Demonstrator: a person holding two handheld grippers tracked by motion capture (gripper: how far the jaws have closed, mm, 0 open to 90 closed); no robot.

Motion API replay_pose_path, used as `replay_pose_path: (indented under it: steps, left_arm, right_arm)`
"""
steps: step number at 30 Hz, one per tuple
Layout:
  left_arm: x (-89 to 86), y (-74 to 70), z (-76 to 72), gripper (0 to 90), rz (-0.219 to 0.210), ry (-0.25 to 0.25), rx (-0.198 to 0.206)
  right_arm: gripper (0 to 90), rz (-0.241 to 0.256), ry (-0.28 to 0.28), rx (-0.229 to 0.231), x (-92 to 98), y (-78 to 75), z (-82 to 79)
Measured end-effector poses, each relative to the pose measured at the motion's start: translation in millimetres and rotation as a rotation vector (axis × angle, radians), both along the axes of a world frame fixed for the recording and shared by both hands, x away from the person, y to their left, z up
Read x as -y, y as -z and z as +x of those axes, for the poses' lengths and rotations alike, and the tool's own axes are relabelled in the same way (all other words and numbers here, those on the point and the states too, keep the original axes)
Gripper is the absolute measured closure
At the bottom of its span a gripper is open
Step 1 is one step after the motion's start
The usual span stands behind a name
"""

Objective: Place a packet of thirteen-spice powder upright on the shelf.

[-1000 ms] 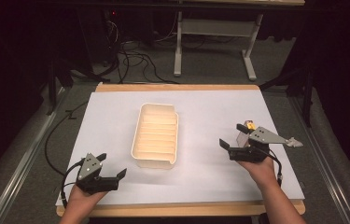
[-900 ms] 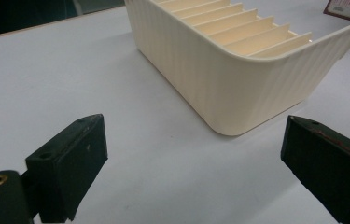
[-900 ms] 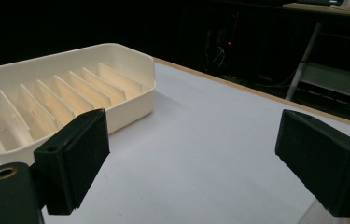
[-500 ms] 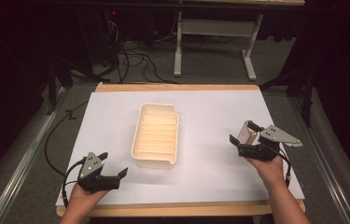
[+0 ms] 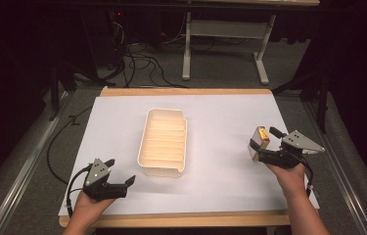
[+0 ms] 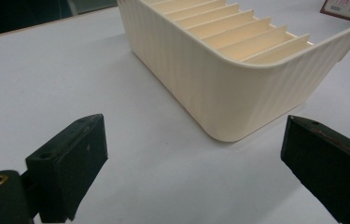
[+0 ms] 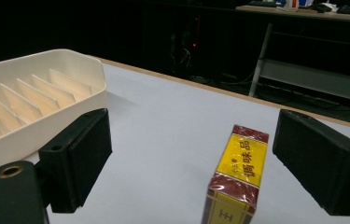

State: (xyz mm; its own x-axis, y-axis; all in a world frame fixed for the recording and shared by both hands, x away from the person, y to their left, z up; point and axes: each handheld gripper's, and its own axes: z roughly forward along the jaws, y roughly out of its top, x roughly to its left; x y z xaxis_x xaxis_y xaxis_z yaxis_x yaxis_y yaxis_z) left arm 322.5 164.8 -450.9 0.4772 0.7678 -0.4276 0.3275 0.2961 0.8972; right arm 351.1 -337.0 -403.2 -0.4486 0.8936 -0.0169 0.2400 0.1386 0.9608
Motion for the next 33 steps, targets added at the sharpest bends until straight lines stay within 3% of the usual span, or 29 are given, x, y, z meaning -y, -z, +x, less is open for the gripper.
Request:
replay_pose_path:
  steps: [33]
  left_arm:
    - [2.5, 3.3, 1.1, 8.2, 0.02, 0.012, -0.007]
  right_arm:
    - [15.1, 0.024, 0.094, -0.135, 10.9, 33.1, 20.8]
